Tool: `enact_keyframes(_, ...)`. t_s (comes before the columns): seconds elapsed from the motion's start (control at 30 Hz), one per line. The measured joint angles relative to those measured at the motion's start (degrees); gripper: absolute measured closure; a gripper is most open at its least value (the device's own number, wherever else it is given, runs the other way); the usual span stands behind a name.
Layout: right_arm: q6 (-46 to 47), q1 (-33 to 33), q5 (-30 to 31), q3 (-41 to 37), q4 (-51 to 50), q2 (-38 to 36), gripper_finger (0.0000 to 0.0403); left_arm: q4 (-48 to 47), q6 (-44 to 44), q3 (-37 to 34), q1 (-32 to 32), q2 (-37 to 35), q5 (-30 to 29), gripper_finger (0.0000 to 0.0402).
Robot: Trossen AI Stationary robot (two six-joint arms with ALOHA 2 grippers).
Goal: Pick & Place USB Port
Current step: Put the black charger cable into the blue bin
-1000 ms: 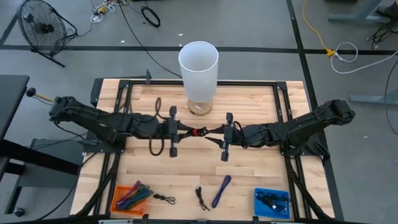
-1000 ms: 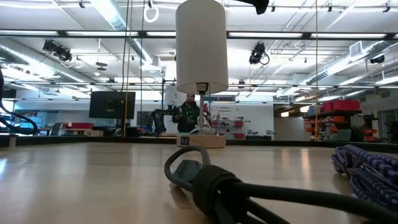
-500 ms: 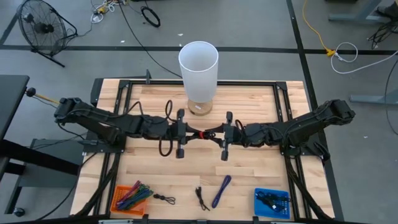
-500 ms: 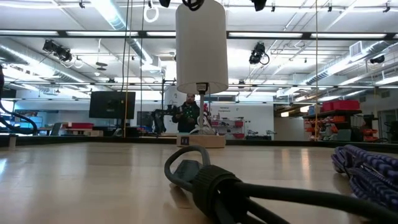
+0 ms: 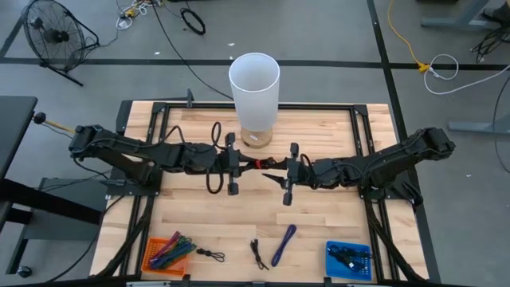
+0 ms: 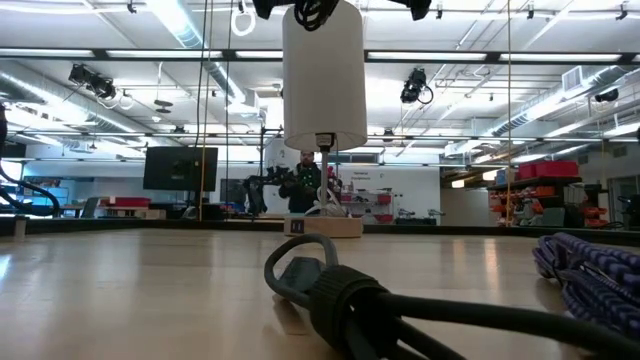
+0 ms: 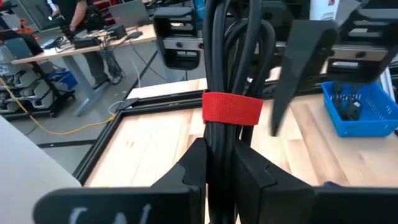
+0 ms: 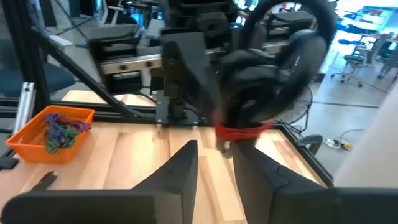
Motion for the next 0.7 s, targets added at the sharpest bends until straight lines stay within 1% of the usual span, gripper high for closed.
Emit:
enact_keyframes(0.13,-0.73,0.08,-0.06,0.03,0.05,0.0,0.0298,-0.43,-0.4,-0.04,0.0,-0.33,0.21,0.0356)
enact_keyframes(0.3,-0.05,-0.07,0.41,0.03,-0.03,0.0,0.0298,-0.88,-1.93,-0.04,-0.04,-0.2,2.9,0.0356)
enact_keyframes(0.4,0.07,-0.07,0.54,0.03,0.04,0.0,0.0296,-1.11,-1.93,-0.04,-0.35,-0.2,3.07,0.0356)
enact_keyframes(0.57,-0.61,-0.09,0.85,0.03,0.74,0.0,0.028,-1.19,-1.79,-0.04,-0.44,-0.22,2.78,0.0356)
enact_keyframes(0.7,-2.92,-0.11,1.7,0.03,1.55,0.04,0.0264,-1.48,-1.87,-0.02,-0.44,-0.24,2.69,0.0356)
